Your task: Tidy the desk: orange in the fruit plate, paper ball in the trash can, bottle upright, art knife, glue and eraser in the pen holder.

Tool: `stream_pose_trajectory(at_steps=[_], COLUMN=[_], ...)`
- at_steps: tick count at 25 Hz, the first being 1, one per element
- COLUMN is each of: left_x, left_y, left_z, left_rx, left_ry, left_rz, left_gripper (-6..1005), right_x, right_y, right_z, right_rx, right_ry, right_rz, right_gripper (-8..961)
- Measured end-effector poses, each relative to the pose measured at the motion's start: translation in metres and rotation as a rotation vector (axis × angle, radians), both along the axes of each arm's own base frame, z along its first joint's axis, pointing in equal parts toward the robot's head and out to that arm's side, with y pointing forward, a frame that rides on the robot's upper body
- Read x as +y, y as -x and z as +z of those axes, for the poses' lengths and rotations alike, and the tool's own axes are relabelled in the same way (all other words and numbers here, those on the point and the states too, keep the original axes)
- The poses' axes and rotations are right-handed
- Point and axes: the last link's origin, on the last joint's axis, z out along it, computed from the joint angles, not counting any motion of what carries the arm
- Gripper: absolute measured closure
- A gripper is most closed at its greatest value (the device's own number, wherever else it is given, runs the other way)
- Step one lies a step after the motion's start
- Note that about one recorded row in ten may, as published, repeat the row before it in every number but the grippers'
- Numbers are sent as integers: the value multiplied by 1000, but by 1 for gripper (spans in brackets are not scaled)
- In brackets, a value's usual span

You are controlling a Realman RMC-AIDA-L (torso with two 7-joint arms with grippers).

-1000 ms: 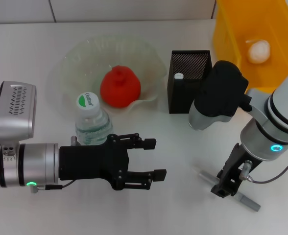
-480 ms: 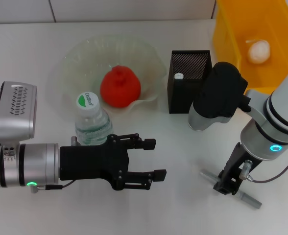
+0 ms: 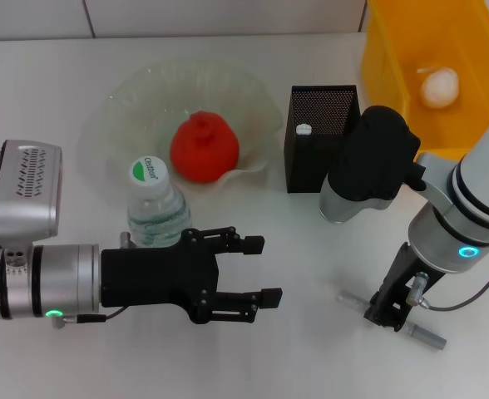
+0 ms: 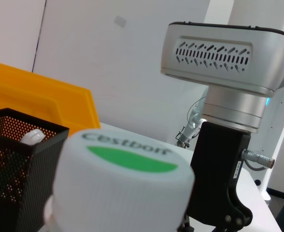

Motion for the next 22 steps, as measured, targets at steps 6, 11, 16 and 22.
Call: stream_pose_trajectory(at_steps=[6, 11, 16, 22], left_x=[0, -1, -1, -1], left_y=[1, 1, 1, 1], left_z=[0, 1, 1, 1], left_rx=[0, -3, -7, -9], left_ry=[-1, -3, -2, -1], left_rz=[3, 5, 4, 7], left_gripper=[199, 199, 199, 199], right_x=[-2, -3, 0, 2], right_y=[2, 2, 0, -5], right_z=[1, 10, 58, 115], right_rx=[8, 43, 229, 580], right_ry=[-1, -32, -198, -419], right_rz=[8, 14, 24, 80], right_gripper=[824, 826, 828, 829])
